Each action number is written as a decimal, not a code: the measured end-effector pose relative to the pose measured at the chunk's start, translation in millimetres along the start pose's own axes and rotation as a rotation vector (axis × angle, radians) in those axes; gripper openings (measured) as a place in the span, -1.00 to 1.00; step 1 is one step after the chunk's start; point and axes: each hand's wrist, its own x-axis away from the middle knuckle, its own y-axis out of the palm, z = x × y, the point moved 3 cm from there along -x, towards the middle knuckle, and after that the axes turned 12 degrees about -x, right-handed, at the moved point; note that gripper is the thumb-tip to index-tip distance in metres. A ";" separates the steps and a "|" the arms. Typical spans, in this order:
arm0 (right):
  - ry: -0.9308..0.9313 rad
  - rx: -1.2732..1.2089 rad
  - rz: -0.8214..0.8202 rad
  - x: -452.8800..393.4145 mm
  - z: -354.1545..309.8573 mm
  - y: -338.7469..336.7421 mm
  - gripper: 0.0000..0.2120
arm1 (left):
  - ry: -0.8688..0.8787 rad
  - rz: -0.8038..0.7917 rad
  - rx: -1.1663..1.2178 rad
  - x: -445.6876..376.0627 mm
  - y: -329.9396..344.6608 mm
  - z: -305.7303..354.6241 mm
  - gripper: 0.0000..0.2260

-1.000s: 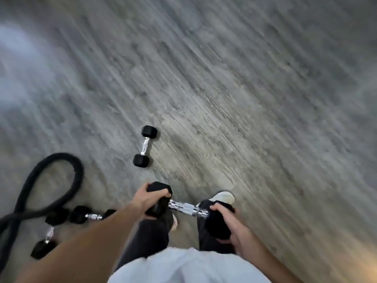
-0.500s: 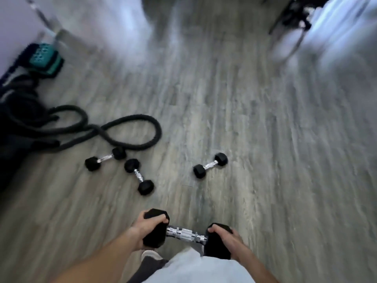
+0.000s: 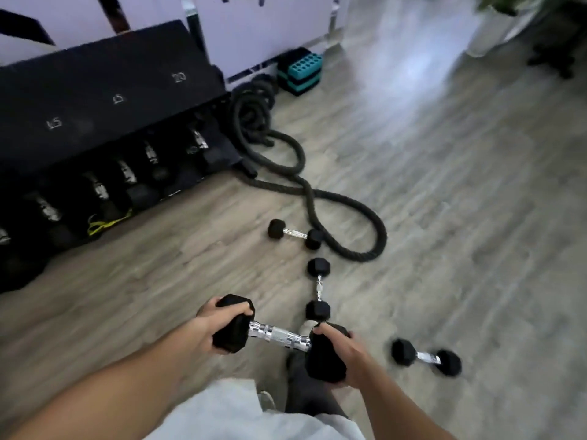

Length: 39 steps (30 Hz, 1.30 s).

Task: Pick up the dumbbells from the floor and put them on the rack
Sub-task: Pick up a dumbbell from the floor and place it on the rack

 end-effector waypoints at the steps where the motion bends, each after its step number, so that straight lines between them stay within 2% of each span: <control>1: -0.010 0.041 -0.019 0.6 -17.9 19.4 -0.41 | -0.009 0.015 0.029 -6.2 -13.6 5.2 -0.55; 3: -0.033 0.117 -0.064 -6.1 -55.1 61.7 -0.55 | -0.030 0.041 0.098 -19.8 -42.4 19.5 -0.54; 5: -0.065 0.194 -0.118 -16.5 -94.1 100.4 -0.61 | -0.056 0.107 0.168 -32.1 -69.9 35.6 -0.63; 8: -0.074 0.294 -0.180 -25.8 -140.8 157.6 -0.74 | -0.078 0.122 0.256 -50.4 -112.7 54.7 -0.51; 10: -0.089 0.339 -0.194 -33.1 -170.0 198.3 -0.70 | -0.060 0.158 0.305 -65.3 -144.7 66.6 -0.49; 15: -0.096 0.522 -0.284 -61.6 -213.3 314.7 -0.75 | -0.058 0.284 0.407 -80.2 -230.5 106.0 -0.66; 17: -0.114 0.536 -0.289 -54.9 -231.2 360.9 -0.74 | -0.061 0.263 0.428 -102.8 -267.3 116.9 -0.63; 20: -0.107 0.519 -0.266 -65.2 -251.1 440.1 -0.62 | -0.068 0.254 0.476 -133.8 -335.5 136.7 -0.54; 23: -0.096 0.515 -0.281 -65.5 -265.7 509.8 -0.72 | -0.050 0.266 0.467 -152.5 -403.5 164.5 -0.61; 27: -0.101 0.400 -0.365 -75.8 -281.3 585.6 -0.74 | -0.037 0.261 0.415 -179.0 -486.8 199.8 -0.50; 29: -0.059 0.381 -0.345 -74.8 -290.2 626.1 -0.76 | -0.016 0.262 0.379 -191.4 -526.9 222.2 -0.51; 31: -0.034 0.359 -0.331 -87.2 -298.2 656.1 -0.68 | 0.004 0.276 0.347 -195.5 -557.7 245.5 -0.65; 33: -0.005 0.402 -0.308 -113.7 -307.2 692.5 -0.38 | 0.006 0.295 0.342 -210.9 -593.8 269.1 -0.79; 35: 0.057 0.432 -0.338 -172.2 -309.1 727.3 -0.14 | -0.014 0.289 0.310 -229.5 -628.6 290.4 -0.74; 37: 0.073 0.432 -0.313 -205.8 -317.0 760.0 -0.05 | -0.047 0.281 0.285 -244.9 -656.9 307.2 -0.62; 39: 0.091 0.391 -0.342 -196.6 -335.0 788.3 0.01 | -0.090 0.297 0.250 -260.6 -683.7 324.4 -0.61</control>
